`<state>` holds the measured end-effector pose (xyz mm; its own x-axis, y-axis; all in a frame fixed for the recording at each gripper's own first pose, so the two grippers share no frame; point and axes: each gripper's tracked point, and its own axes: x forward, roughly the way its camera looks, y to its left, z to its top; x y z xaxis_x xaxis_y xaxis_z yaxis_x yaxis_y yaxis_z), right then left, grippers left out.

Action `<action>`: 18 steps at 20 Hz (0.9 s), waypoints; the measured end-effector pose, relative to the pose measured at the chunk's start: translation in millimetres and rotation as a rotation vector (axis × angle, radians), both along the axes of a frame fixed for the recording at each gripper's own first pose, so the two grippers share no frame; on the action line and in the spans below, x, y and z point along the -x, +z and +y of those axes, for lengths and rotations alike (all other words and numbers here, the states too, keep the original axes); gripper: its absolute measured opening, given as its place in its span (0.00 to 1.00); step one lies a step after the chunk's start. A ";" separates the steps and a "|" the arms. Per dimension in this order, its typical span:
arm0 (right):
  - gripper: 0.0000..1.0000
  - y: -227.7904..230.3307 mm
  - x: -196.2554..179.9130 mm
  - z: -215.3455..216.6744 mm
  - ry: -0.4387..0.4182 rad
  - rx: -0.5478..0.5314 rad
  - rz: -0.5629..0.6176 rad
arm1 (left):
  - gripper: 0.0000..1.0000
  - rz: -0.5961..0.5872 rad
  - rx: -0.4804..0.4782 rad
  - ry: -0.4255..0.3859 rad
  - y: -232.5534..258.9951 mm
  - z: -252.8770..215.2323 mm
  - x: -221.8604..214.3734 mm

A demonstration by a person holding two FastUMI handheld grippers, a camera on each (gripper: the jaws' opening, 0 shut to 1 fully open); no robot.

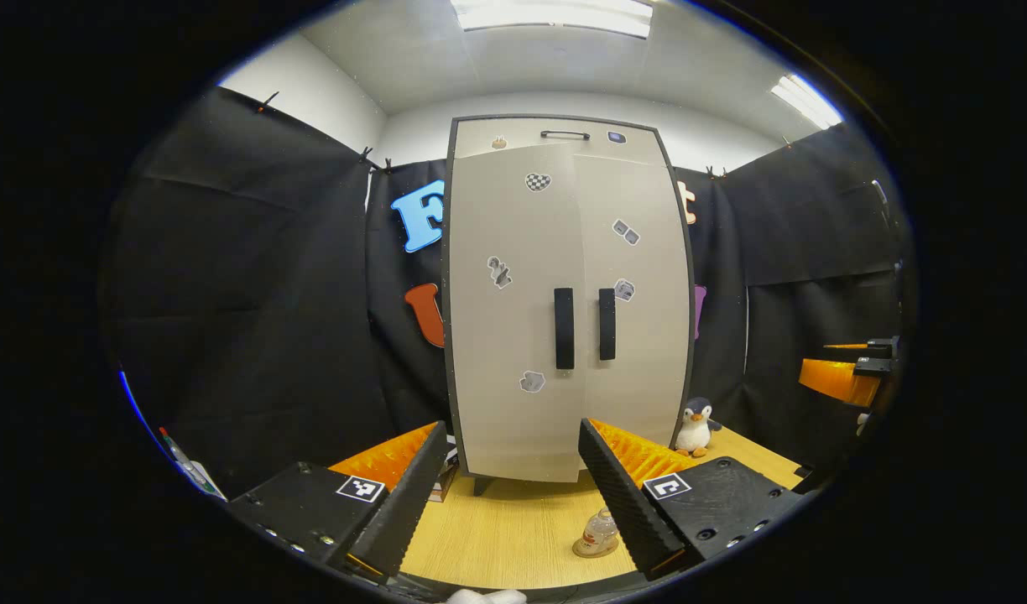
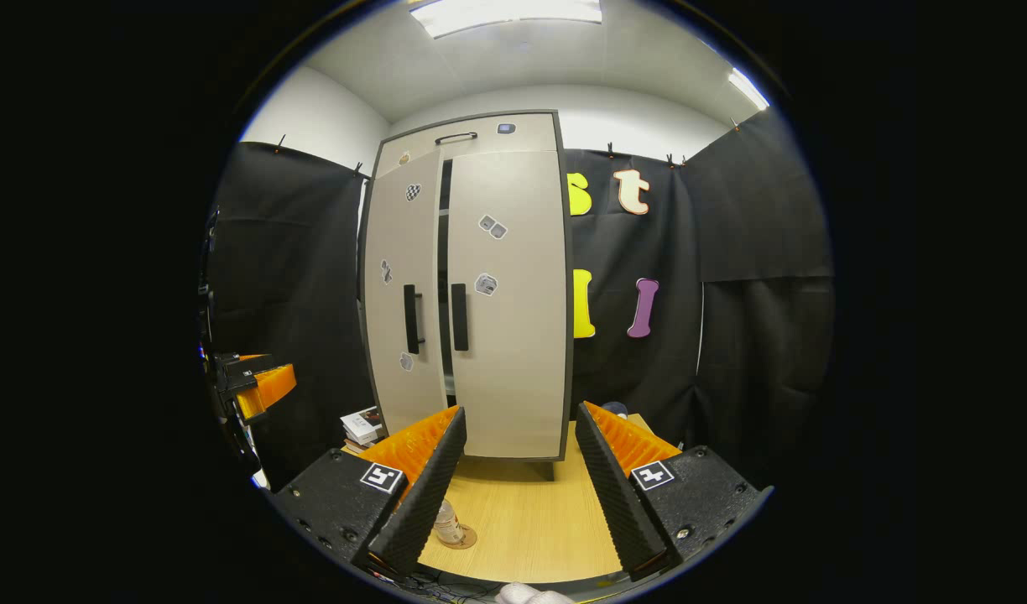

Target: Grasp the bottle in the cabinet with the left hand and place it on the coaster, then close the right door with the right hand and the left door with the left hand.

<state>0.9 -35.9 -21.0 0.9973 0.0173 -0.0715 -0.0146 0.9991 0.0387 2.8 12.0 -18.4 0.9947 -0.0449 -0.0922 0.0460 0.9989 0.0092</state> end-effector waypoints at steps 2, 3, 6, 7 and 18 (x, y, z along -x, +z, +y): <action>0.81 -0.6 -5.2 0.0 0.000 -0.001 0.002 | 0.96 0.003 0.001 0.005 -1.1 0.0 -3.7; 0.81 -0.1 -8.0 0.6 0.002 0.002 0.001 | 0.96 0.004 0.002 0.007 -1.1 -0.8 -6.1; 0.81 0.2 -15.6 1.3 0.005 0.018 -0.001 | 0.96 0.008 0.002 0.015 -4.3 0.3 -13.3; 0.81 0.4 -18.3 1.4 0.008 0.017 -0.002 | 0.96 0.009 0.003 0.013 -4.5 -1.0 -16.6; 0.81 -2.8 -46.1 7.5 0.018 0.023 -0.006 | 0.96 0.010 -0.015 0.007 -6.2 -2.4 -45.8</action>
